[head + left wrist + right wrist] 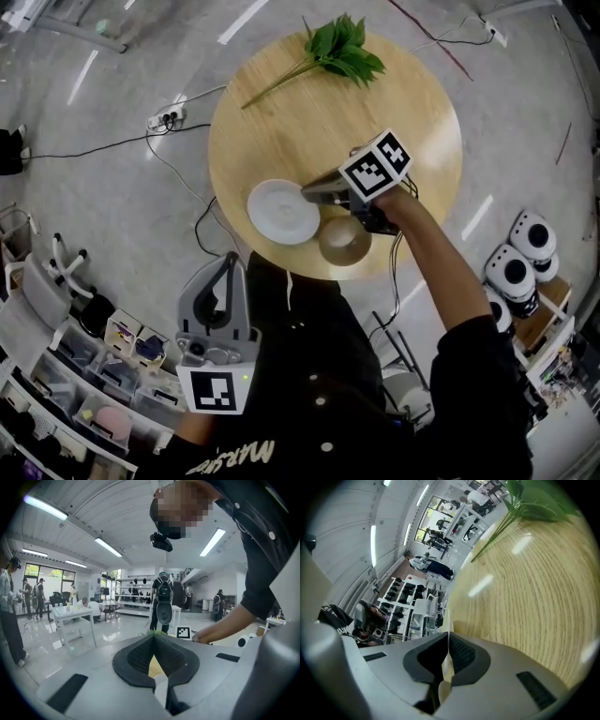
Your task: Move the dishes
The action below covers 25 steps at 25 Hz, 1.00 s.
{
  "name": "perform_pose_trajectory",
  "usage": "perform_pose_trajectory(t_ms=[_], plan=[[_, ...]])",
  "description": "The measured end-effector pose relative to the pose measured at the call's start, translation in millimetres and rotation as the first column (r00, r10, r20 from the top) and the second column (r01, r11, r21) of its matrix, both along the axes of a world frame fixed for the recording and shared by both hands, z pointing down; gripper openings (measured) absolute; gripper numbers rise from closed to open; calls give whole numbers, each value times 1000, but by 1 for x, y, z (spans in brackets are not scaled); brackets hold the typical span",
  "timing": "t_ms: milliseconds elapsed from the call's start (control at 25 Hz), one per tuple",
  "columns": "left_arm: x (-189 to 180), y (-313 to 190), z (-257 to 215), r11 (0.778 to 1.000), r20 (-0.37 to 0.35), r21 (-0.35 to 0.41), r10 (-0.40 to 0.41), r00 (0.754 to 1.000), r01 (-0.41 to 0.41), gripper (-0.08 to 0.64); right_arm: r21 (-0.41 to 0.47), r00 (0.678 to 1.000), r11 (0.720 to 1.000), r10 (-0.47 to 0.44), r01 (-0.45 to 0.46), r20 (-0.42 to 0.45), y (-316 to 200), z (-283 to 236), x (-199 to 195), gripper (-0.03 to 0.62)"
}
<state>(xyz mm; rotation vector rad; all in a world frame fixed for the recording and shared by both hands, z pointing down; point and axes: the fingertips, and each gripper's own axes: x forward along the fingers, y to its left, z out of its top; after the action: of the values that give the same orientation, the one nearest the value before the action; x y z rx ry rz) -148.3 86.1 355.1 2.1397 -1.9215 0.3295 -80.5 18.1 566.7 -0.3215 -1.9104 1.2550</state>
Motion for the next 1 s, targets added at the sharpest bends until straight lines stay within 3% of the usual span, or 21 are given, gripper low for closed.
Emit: perform_pose_trajectory(t_ms=[280,680,1000], plan=[[0,-3,13,1000,-5,-29,4,1000,-4,11,30,993,995,-91,94,-72,0,26,6,15],[-1,-8,24,999,-11,-47,11,1000,-11,11,108,981,985,-115,132,-154,3,51,9,31],[2,-7,24,999,-4,-46,23,1000,-23,11,243,970,952,-137,185,-202,5,53,10,46]])
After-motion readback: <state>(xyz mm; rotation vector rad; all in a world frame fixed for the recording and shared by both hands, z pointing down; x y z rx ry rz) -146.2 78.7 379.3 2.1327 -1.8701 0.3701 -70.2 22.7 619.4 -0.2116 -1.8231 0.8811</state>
